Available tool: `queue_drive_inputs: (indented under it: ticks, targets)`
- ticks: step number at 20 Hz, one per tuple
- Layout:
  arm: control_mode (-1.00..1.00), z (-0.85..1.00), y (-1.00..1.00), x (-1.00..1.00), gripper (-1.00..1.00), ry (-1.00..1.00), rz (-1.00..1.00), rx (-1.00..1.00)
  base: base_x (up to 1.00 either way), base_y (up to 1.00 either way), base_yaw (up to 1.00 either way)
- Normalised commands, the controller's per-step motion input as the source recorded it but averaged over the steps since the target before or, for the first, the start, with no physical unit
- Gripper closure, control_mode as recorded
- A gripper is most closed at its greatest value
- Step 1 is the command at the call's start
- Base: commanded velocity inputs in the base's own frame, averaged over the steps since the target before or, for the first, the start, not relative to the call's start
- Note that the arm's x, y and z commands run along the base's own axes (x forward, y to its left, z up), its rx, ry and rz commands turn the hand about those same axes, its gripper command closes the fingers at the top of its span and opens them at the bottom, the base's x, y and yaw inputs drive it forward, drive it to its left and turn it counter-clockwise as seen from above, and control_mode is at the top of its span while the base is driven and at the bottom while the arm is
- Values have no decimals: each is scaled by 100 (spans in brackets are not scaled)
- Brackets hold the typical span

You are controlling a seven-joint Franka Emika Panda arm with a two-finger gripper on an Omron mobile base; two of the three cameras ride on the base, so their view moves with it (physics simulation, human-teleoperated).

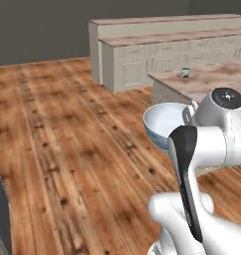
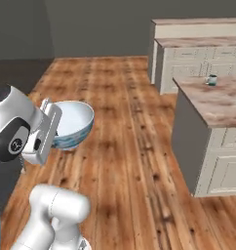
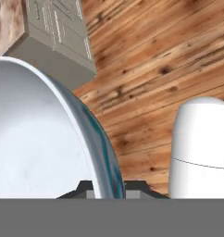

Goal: Clear the mugs and bowl far away from the sink.

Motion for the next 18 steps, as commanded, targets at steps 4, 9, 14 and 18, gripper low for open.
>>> queue_drive_inputs:
  ticks: [4,9,14,18]
  targets:
    - [100,0,0,0,100,0,0,0,3,0,-96]
    - [100,0,0,0,100,0,0,0,18,-43,-66]
    - [100,0,0,0,100,0,0,0,5,-95,-21]
    - [100,0,0,0,100,0,0,0,48,-100,-5]
